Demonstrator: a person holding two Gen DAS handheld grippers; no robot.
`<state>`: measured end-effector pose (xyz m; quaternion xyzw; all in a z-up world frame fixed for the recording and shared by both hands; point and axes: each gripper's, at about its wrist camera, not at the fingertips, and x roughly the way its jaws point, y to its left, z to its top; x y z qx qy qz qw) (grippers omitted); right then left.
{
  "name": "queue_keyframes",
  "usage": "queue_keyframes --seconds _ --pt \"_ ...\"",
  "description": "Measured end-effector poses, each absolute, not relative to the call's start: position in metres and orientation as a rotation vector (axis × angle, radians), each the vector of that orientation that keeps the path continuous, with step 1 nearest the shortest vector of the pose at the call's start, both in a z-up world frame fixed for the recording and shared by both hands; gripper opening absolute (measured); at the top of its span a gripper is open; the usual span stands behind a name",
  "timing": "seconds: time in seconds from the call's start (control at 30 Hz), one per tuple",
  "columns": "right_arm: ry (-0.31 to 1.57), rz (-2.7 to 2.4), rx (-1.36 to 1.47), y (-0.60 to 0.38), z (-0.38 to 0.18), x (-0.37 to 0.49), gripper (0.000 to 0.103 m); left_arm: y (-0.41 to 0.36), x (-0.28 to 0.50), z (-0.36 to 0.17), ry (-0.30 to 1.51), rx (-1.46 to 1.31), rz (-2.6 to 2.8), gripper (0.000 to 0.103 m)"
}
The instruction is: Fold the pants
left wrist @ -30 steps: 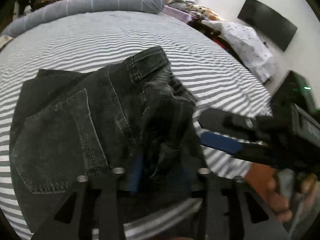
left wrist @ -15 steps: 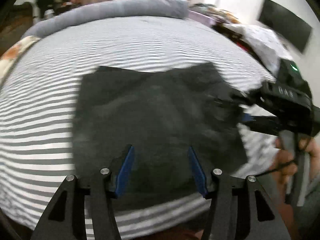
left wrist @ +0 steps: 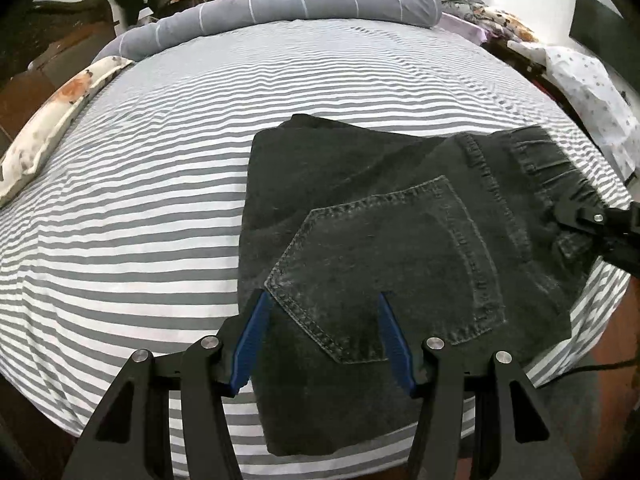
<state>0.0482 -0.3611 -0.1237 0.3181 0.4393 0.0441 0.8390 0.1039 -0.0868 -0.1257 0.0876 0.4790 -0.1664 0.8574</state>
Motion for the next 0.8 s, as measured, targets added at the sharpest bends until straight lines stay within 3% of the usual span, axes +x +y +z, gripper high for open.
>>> queue_keyframes --seconds 0.3,0.4,0.47,0.57,0.8 --pt "0.963 0.046 0.663 -0.373 -0.145 0.037 0.021 -0.091 0.109 -0.138 1.023 0.207 -0.343 0.057" --pt "0.973 0.026 0.609 -0.368 -0.149 0.035 0.028 -0.091 0.112 -0.141 1.018 0.223 -0.336 0.058" --pt "0.972 -0.004 0.563 -0.364 -0.146 0.033 0.040 -0.091 0.112 -0.141 1.016 0.221 -0.333 0.059" --pt "0.981 -0.042 0.498 -0.362 -0.146 0.030 0.047 -0.090 0.110 -0.142 1.005 0.221 -0.334 0.060" --pt "1.018 -0.076 0.563 -0.373 -0.164 0.024 0.045 -0.091 0.109 -0.149 0.976 0.259 -0.334 0.066"
